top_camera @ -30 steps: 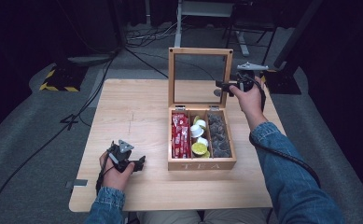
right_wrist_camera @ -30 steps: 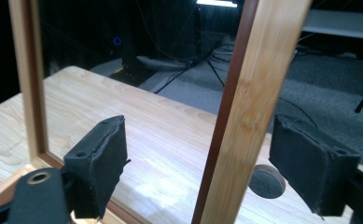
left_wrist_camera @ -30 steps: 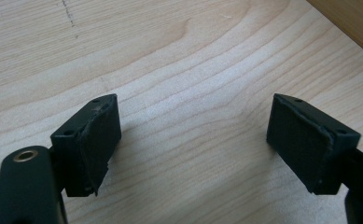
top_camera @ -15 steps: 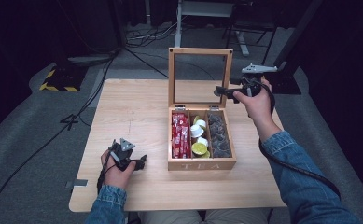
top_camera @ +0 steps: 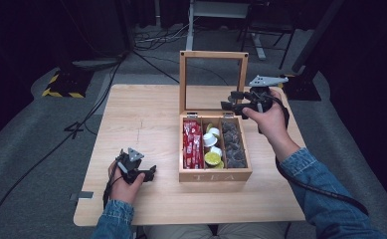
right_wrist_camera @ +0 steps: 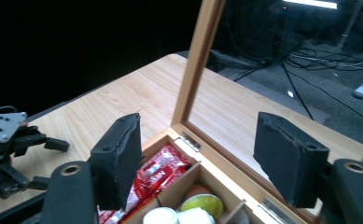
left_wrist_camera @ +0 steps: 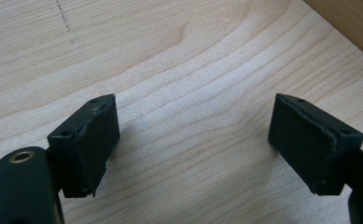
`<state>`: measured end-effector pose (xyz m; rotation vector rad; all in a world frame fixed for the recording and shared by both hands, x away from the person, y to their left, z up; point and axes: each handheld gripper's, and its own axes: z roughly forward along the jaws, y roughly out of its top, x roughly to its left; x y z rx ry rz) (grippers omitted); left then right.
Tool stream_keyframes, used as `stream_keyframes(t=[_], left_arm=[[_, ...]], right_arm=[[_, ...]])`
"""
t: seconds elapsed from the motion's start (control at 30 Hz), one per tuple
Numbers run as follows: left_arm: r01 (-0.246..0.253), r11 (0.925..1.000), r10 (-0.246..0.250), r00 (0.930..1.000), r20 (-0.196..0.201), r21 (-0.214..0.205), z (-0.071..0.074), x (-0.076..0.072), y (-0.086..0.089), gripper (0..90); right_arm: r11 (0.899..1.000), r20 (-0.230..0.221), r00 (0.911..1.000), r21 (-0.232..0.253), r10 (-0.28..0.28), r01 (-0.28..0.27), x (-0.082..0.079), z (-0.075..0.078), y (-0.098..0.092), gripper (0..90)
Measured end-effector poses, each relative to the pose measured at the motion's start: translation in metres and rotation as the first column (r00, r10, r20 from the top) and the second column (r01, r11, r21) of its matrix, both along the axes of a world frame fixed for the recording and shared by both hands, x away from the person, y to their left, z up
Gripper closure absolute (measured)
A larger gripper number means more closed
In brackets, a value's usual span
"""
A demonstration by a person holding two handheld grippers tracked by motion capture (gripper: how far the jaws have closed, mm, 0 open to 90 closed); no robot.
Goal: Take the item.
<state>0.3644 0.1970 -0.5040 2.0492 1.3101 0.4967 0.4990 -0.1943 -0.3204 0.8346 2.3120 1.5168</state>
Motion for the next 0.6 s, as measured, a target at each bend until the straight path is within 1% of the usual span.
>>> stream_keyframes(t=[0.07, 0.13, 0.2, 0.27, 0.33, 0.43, 0.53, 0.6], left_arm=[[0.000, 1.0000, 0.000, 1.0000, 0.001, 0.000, 0.000, 0.000, 0.000, 16.8], [0.001, 1.0000, -0.001, 1.0000, 0.001, 0.000, 0.000, 0.000, 0.000, 16.7], [0.000, 1.0000, 0.000, 1.0000, 0.000, -0.001, 0.000, 0.000, 0.000, 16.7], [0.001, 1.0000, -0.001, 1.0000, 0.000, -0.001, 0.000, 0.000, 0.000, 16.7], [0.002, 1.0000, -0.002, 1.0000, 0.000, -0.001, 0.000, 0.000, 0.000, 16.7], [-0.001, 1.0000, 0.001, 1.0000, 0.001, 0.000, 0.000, 0.000, 0.000, 16.7], [-0.001, 1.0000, 0.001, 1.0000, 0.001, 0.000, 0.000, 0.000, 0.001, 16.7], [0.000, 1.0000, 0.000, 1.0000, 0.000, 0.000, 0.000, 0.000, 0.001, 16.6]], right_arm=[[1.000, -0.011, 0.9998, 0.007, 0.018, -0.018, -0.002, -0.001, 0.003, 36.7], [0.999, -0.024, 0.9987, -0.009, 0.044, -0.045, -0.005, -0.003, 0.007, 41.8], [0.999, -0.029, 0.9982, -0.006, 0.053, -0.053, -0.008, -0.004, 0.010, 42.6], [0.998, -0.017, 0.9980, -0.016, 0.060, -0.061, -0.011, -0.005, 0.013, 44.1], [0.997, -0.016, 0.9970, -0.024, 0.076, -0.077, -0.013, -0.007, 0.016, 46.0], [0.993, -0.041, 0.9924, -0.007, 0.116, -0.116, -0.016, -0.009, 0.022, 47.3], [0.993, -0.023, 0.9928, -0.027, 0.117, -0.118, -0.019, -0.010, 0.027, 47.0], [0.993, -0.044, 0.9921, -0.028, 0.117, -0.119, -0.023, -0.013, 0.031, 47.2]])
